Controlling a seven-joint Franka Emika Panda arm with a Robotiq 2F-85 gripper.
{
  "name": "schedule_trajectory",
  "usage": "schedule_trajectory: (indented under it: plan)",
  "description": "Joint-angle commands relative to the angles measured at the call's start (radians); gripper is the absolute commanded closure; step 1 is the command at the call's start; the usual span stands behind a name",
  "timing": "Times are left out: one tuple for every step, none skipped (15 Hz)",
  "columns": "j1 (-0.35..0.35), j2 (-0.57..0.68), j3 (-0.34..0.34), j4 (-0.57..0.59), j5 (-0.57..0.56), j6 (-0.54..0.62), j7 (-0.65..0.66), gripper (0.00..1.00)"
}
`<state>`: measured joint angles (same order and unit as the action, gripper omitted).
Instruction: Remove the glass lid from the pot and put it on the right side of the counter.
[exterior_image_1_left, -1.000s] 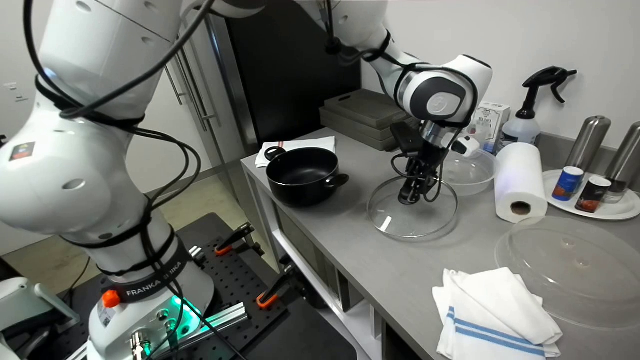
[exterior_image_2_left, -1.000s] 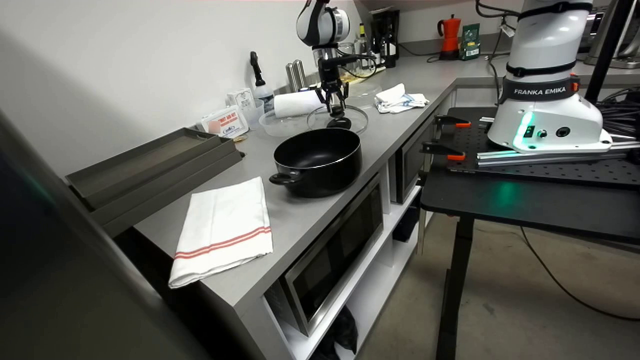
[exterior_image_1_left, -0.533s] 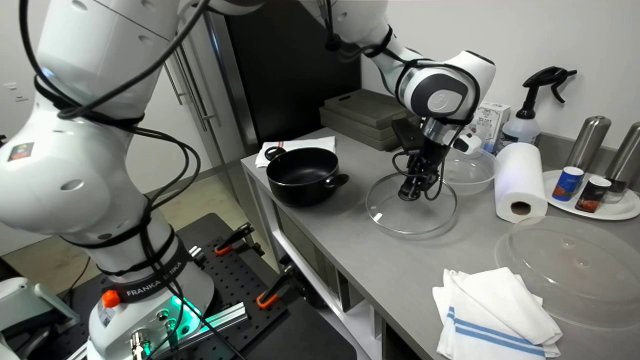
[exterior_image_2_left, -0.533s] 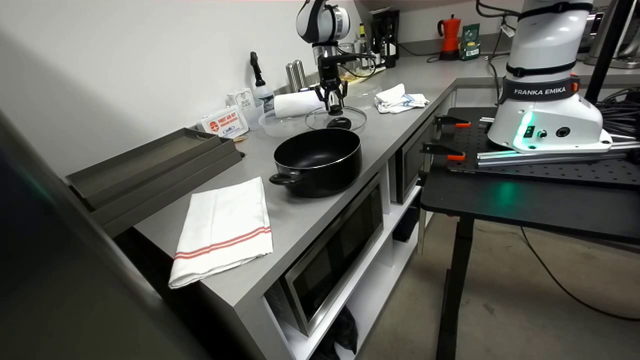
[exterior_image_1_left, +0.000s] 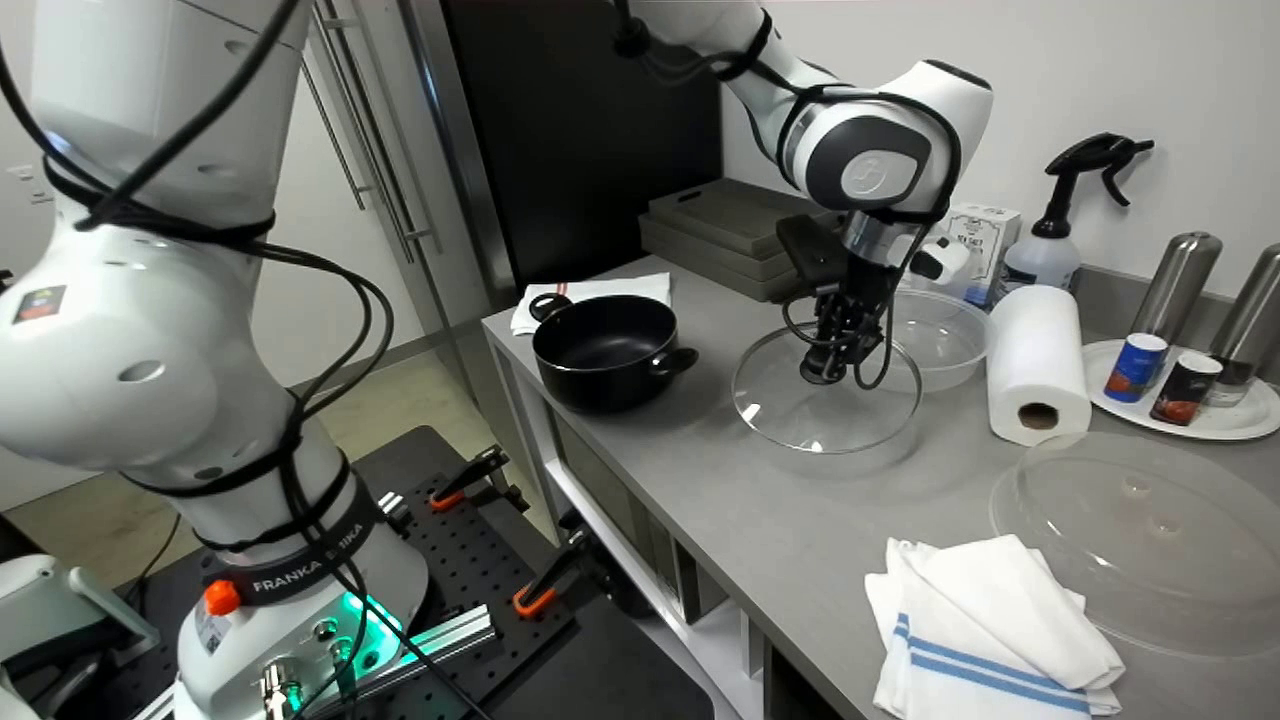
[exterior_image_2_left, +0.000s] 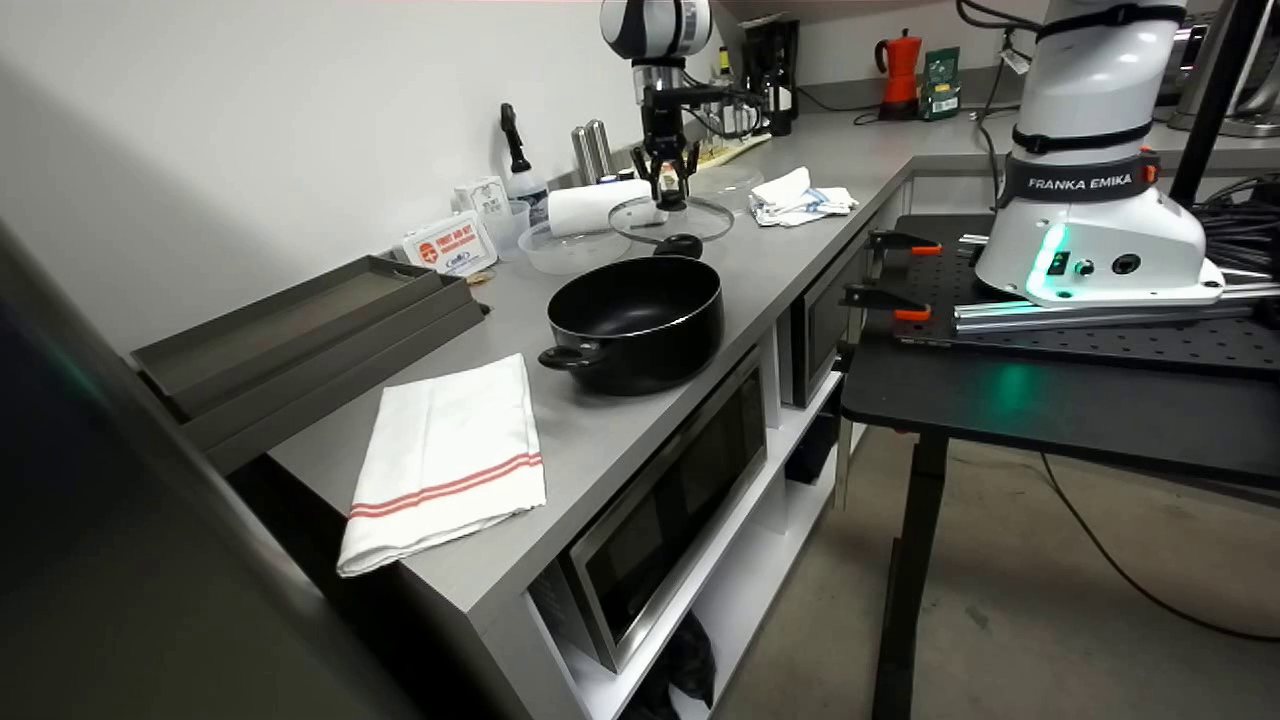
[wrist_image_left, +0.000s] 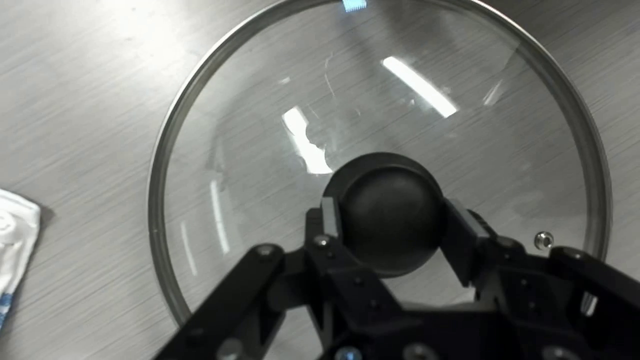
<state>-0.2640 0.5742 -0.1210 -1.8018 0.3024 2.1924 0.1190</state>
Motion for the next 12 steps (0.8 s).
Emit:
schedule_trajectory:
  plan:
    - [-0.019,-0.079,0.012,-0.087,0.043,0.032,-0.055,0.74]
    - [-0.019,-0.087,0.01,-0.099,0.043,0.035,-0.061,0.74]
    - [-0.019,-0.091,0.008,-0.111,0.04,0.037,-0.065,0.74]
    - [-0.019,-0.094,0.006,-0.122,0.037,0.038,-0.066,0.74]
    - [-0.017,-0.099,0.004,-0.134,0.032,0.041,-0.068,0.74]
    - [-0.016,-0.101,0.002,-0.145,0.028,0.042,-0.068,0.74]
    - [-0.013,-0.1,-0.001,-0.151,0.023,0.043,-0.065,0.74]
    - [-0.01,-0.095,-0.004,-0.155,0.017,0.041,-0.058,0.74]
    - [-0.004,-0.083,-0.007,-0.153,0.008,0.039,-0.049,0.74]
    - [-0.001,-0.075,-0.009,-0.153,0.001,0.037,-0.042,0.74]
    - [0.004,-0.061,-0.012,-0.146,-0.007,0.034,-0.033,0.74]
    - [0.007,-0.051,-0.013,-0.141,-0.012,0.031,-0.027,0.74]
